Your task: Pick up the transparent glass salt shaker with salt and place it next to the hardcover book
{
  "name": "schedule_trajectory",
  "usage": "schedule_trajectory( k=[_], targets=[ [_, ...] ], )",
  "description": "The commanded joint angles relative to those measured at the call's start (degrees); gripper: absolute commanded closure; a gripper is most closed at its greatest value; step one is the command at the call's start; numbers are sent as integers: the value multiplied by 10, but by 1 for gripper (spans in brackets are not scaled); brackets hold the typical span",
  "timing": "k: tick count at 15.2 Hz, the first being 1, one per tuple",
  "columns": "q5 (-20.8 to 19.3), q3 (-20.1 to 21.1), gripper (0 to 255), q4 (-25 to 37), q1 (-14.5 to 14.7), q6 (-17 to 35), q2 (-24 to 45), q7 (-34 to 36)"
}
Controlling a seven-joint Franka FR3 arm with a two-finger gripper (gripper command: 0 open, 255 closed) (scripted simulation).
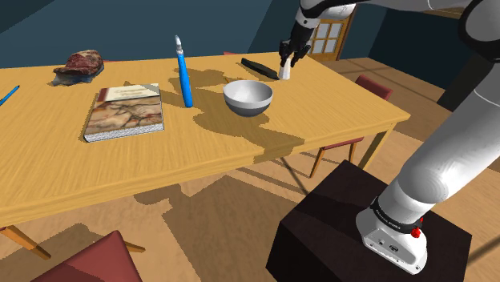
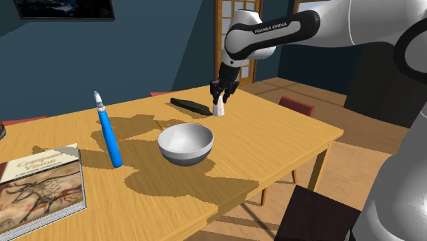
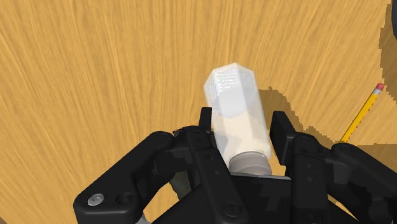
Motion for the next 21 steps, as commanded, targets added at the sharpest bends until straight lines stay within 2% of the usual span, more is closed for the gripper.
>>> schedule_trajectory(
  k=[1,21],
  targets=[
    [-1,0,255,17,0,-17,0,3],
    [-4,-1,255,189,-1,-169,20,15]
  ],
)
